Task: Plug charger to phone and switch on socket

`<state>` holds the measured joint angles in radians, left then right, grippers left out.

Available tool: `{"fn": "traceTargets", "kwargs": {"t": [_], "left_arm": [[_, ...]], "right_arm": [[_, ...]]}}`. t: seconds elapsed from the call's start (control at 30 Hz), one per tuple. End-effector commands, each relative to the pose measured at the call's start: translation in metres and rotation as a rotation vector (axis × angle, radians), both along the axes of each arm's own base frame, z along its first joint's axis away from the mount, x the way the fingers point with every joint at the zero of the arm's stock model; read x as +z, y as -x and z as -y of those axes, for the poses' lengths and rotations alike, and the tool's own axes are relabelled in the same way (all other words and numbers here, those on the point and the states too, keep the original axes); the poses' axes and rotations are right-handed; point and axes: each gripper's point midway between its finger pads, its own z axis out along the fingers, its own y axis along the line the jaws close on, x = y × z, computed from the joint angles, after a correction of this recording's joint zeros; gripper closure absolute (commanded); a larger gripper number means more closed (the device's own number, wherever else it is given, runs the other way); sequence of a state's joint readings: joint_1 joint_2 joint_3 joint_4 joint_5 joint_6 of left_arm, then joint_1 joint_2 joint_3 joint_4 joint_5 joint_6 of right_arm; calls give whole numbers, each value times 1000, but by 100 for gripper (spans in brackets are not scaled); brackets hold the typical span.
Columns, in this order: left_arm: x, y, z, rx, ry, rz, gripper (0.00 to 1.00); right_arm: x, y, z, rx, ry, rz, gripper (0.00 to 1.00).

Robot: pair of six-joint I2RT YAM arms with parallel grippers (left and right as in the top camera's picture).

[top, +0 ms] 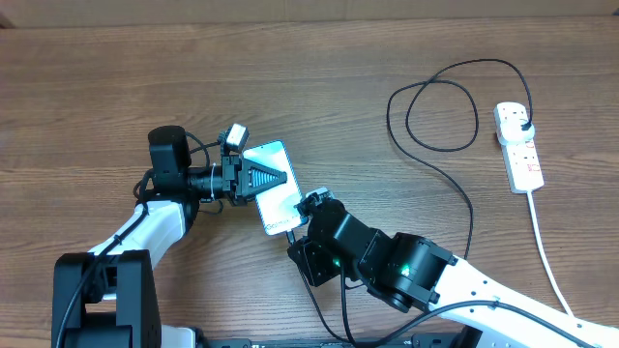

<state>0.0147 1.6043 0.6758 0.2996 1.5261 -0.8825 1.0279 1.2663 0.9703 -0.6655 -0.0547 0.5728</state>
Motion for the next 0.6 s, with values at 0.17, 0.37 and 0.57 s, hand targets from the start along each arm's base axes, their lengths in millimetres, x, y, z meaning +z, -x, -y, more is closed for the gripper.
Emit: {"fn": "traceTargets", "kwargs": {"t": [0.17,0.37,0.57], "left_arm": [[5,2,1,-19,10,41,96],[3,0,1,-6,1,42,96],[3,0,1,-7,2,41,96]], "right_arm": [[-5,-5,-5,-9,11,-3,72],[-2,-7,-10,-5,-13,7,77],[1,-9,-13,-5,-29,17,85]]}}
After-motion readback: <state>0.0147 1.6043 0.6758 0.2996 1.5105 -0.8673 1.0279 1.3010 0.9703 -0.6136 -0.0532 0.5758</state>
